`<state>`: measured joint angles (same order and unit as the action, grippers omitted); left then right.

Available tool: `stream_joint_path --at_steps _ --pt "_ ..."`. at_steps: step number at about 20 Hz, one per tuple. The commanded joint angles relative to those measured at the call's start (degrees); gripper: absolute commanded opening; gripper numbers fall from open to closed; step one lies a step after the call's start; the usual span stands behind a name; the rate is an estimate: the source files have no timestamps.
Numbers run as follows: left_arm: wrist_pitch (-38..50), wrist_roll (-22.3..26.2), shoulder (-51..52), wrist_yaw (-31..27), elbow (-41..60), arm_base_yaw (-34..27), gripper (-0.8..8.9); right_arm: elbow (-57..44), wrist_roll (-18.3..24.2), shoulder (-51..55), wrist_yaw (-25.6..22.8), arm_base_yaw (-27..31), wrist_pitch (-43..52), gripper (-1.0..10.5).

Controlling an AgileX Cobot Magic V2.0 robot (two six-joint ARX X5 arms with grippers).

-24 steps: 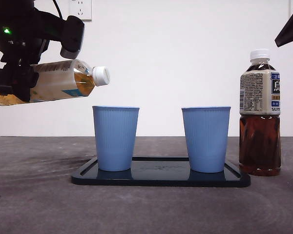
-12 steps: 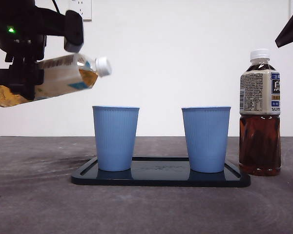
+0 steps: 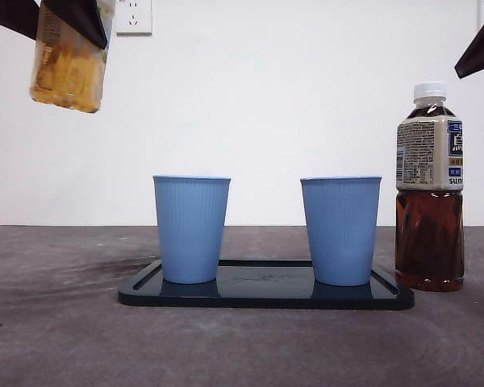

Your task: Pour the drink into the cup

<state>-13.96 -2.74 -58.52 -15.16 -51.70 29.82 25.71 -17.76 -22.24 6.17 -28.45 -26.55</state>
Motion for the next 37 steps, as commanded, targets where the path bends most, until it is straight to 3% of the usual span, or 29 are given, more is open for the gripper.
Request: stream_joint_path --at_steps 1,4,6,10,16,28,32,37 --pt "7.13 -7.69 0.42 -0.09 4.07 -0.31 2.13 0.63 0.81 -0.07 -0.2 -0.31 0.31 4.0" --pt "21.16 -12.72 0.42 0.24 13.46 -0.68 2.11 0.63 0.81 -0.07 -0.2 -0.31 0.33 4.0" --pt "27.85 -13.42 -0.37 0.22 18.8 -1.03 2.11 0.63 0.81 -0.07 -0.2 -0.31 0.33 4.0" --pt "35.12 -13.57 -5.14 0.24 24.55 -3.08 2.11 0.63 0.81 -0.07 -0.26 -0.31 0.33 4.0" --pt "44.02 -11.85 -16.37 1.77 24.9 -4.07 1.81 0.63 0.81 -0.09 -0.68 -0.31 0.33 4.0" --pt "48.24 -11.19 -23.5 1.77 24.87 -4.37 1.92 0.63 0.83 -0.09 -1.7 -0.31 0.33 4.0" --pt "48.06 -9.94 -23.5 1.77 24.87 -4.35 3.33 0.63 0.83 -0.09 -1.68 -0.31 0.33 4.0" --pt "47.76 -9.97 -23.47 1.77 24.87 -4.31 3.75 0.63 0.83 -0.09 -1.68 -0.31 0.31 4.0"
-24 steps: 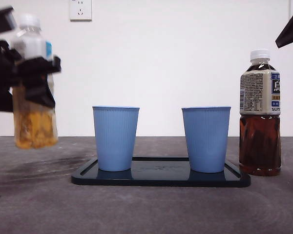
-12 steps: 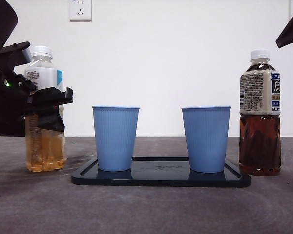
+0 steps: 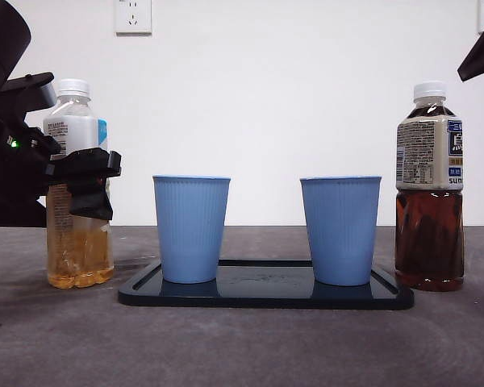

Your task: Pour the drink into the cup

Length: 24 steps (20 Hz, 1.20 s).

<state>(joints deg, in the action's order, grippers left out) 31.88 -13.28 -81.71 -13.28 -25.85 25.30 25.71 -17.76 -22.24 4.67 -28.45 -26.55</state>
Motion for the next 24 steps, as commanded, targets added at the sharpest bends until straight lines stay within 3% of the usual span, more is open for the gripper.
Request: stream_joint_path --at_steps 1,3,10,16,22,24 --pt "1.75 0.57 -0.28 -0.11 -0.98 0.22 4.27 0.63 0.83 -0.09 -0.17 -0.31 0.31 4.0" --pt "0.76 0.55 -0.09 -0.11 -0.98 0.22 4.77 0.63 0.83 -0.09 -0.17 -0.31 0.31 4.0" --pt "-9.57 0.55 8.28 -0.11 -1.01 0.22 4.77 0.63 0.59 -0.09 -0.17 -0.31 0.33 4.0" --pt "-27.15 -2.91 23.65 -0.11 -1.11 0.28 4.71 0.63 0.2 -0.09 -0.17 -0.31 0.33 4.0" --pt "-43.15 -3.3 39.39 -0.09 -2.01 0.9 4.65 0.63 0.24 -0.09 -0.26 -0.31 0.35 4.0" --pt "-46.6 -5.14 43.87 -0.09 -2.03 1.09 3.95 0.63 0.26 -0.11 -0.85 -0.31 0.33 4.0"
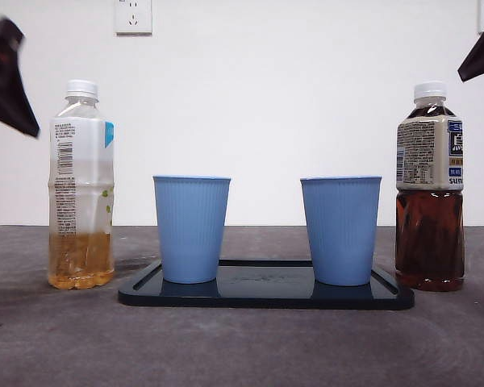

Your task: Pour the drink into the cup

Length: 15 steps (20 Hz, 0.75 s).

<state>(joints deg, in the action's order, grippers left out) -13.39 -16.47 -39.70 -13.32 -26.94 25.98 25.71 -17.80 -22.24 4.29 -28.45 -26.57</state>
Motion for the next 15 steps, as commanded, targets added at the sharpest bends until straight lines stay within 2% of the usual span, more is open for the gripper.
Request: stream_joint_path --at_steps 1,2,4,5,8,11,15 --pt "-2.93 -2.82 3.76 0.0 -0.94 0.42 3.12 0.63 0.28 -0.11 -1.38 -0.31 0.31 3.8" --pt "-4.24 -3.45 5.38 0.09 -0.94 0.42 2.26 0.63 0.28 -0.11 -1.77 -0.31 0.15 3.0" --pt "-6.45 -3.76 7.98 0.13 -0.94 0.42 0.58 0.63 0.61 -0.13 -2.45 -0.31 -0.74 0.2" --pt "-7.3 -3.76 8.92 0.13 -0.94 0.42 0.03 0.63 0.72 -0.15 -3.76 -0.31 -1.42 0.1" --pt "-9.05 -3.76 10.51 0.13 -0.94 0.42 0.06 0.63 0.22 -0.13 -5.86 -0.31 -2.32 0.1" --pt "-9.31 -3.74 10.95 0.13 -0.94 0.39 0.06 0.63 -1.31 -0.09 -5.81 -0.31 -1.9 0.1" --pt "-9.29 -3.76 10.97 0.13 -0.94 0.39 0.06 0.63 -1.27 -0.09 -5.86 -0.31 -1.68 0.1"
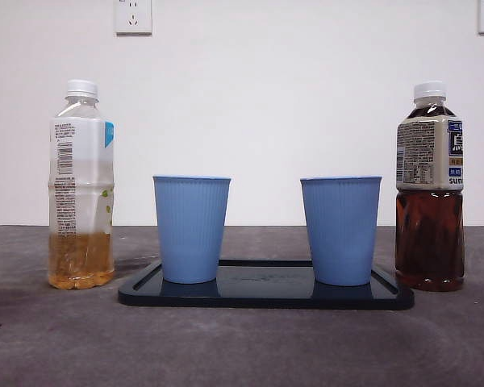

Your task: Pour the drink into the cup

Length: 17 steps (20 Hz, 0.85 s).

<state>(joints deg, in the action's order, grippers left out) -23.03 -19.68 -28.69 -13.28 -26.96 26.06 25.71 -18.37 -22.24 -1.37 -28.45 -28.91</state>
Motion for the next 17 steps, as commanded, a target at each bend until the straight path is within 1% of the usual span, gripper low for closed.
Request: stream_joint_path --at_steps 1,8,10,12,13,15,17 --pt "0.31 -0.52 -0.04 0.09 -0.92 0.31 0.06 0.63 -0.7 -0.09 -0.2 -0.31 0.66 0.1" --pt "0.31 -0.5 -0.04 0.09 -0.92 0.31 0.06 0.63 -0.68 -0.09 -0.2 -0.31 0.66 0.1" --pt "0.28 4.59 0.68 -1.9 -0.85 -0.17 0.06 0.63 -0.68 -0.09 -0.2 -0.31 0.66 0.1" --pt "1.53 9.05 2.91 -5.9 0.09 -2.78 0.06 0.63 -0.7 -0.09 -0.2 -0.31 0.66 0.1" --pt "3.61 11.5 4.81 -6.73 1.55 -4.94 0.06 0.63 -0.7 -0.09 -0.2 -0.31 0.66 0.1" --pt "9.88 14.73 9.2 -6.82 6.23 -9.38 0.06 0.63 -0.7 -0.09 -0.2 -0.31 0.66 0.1" --pt "16.48 16.41 13.86 -6.82 12.33 -13.0 0.06 0.63 -0.7 -0.09 -0.2 -0.31 0.66 0.1"
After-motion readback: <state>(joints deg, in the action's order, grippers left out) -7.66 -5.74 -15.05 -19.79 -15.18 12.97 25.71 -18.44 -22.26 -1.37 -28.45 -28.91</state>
